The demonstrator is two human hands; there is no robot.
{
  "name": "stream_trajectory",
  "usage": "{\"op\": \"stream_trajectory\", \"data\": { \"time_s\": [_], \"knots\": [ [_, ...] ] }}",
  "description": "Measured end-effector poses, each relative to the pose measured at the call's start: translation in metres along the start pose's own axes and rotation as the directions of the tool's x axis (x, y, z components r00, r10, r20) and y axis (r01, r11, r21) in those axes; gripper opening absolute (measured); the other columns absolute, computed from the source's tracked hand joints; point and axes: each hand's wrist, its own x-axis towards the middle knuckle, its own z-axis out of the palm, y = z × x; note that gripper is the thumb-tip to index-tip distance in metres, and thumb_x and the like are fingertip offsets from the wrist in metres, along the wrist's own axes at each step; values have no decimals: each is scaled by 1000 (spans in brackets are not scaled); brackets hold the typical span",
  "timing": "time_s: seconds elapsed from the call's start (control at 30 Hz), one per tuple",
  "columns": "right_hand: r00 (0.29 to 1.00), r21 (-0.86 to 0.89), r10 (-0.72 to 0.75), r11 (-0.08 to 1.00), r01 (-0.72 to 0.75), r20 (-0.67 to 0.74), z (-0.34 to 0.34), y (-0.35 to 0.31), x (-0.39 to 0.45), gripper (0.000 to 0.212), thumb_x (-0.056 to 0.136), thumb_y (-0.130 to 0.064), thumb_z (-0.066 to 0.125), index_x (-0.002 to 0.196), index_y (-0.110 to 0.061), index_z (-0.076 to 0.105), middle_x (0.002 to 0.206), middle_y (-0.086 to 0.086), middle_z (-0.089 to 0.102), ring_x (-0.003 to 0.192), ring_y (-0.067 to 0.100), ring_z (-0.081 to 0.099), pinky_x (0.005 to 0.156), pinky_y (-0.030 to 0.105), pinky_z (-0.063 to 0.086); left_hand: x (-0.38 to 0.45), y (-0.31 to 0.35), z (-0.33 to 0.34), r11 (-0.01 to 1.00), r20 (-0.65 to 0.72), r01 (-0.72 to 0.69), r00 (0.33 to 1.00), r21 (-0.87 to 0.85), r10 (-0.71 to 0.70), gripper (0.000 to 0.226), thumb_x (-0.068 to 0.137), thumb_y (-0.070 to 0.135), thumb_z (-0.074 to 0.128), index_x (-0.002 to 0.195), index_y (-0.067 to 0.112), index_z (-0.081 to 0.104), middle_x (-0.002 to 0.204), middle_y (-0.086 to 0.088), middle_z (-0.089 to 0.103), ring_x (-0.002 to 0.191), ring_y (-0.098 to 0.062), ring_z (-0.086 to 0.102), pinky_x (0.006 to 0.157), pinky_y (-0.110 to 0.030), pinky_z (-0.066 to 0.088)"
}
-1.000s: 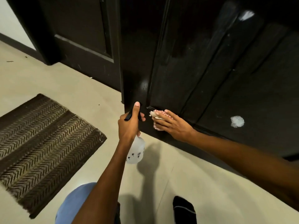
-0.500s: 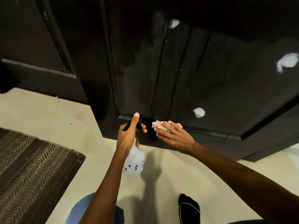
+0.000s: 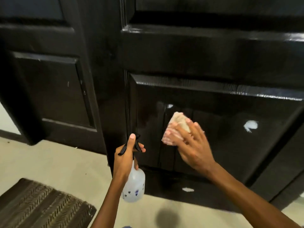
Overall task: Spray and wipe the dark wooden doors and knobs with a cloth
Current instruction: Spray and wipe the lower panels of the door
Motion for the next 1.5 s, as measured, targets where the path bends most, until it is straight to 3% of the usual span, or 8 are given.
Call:
{"op": "stream_trajectory", "data": {
  "time_s": [0.23,0.37,0.5,0.7,0.83,1.17,1.33,1.5],
  "knots": [
    [963,-184,253,946,-266,-93,-31,82,53,70,89,-21,60,155,-17,38,165,15,23,153,44,13,123,61,11,6,75,33,984,128,-165,980,63,156,73,91,67,47,80,-1,73,82,-12,77,36,-20,46,48,-33,39],
    [979,-213,202,956,-203,-27,-10,82,39,70,93,-35,56,157,-21,33,169,9,13,156,37,3,124,55,-1,11,89,47,993,50,-113,993,30,112,76,83,74,52,69,1,67,64,-16,66,41,-23,49,43,-31,40],
    [990,-229,141,963,-141,-15,7,82,19,66,96,-38,47,157,-23,28,171,4,2,156,35,1,125,54,-2,15,87,57,992,84,-126,989,12,124,75,88,71,49,78,0,72,77,-16,75,38,-22,49,44,-31,41],
    [995,-228,79,972,-63,63,23,73,0,66,98,-38,44,159,-24,23,167,8,19,156,36,4,125,55,-1,15,88,62,992,118,-123,986,41,118,75,85,74,51,63,5,67,63,-17,65,40,-24,48,42,-30,41],
    [992,-200,109,975,-94,61,29,61,0,68,96,-41,42,159,-24,20,170,5,2,156,35,-3,124,53,-4,15,84,54,992,140,-87,988,92,73,79,87,73,48,81,-1,73,81,-15,77,37,-22,50,40,-27,39],
    [943,-100,334,938,-332,6,37,6,83,66,99,-45,40,160,-27,23,168,6,3,155,35,-12,121,56,-9,-1,66,25,992,-72,-119,990,50,123,71,91,69,47,82,4,75,85,-10,78,39,-24,46,49,-35,43],
    [998,-42,-41,998,44,49,65,-30,121,60,104,-51,41,158,-27,30,166,3,25,155,31,9,123,53,3,-6,56,9,980,-226,-197,954,33,199,66,101,59,46,79,4,74,79,-12,76,40,-30,46,49,-36,43],
    [774,-1,-510,835,550,376,101,-33,35,60,100,-40,48,157,-25,36,165,4,28,155,30,7,122,50,-20,-13,37,-1,986,-249,-165,954,30,167,72,93,69,48,81,3,74,79,-24,71,45,-34,49,49,-37,43]
  ]
}}
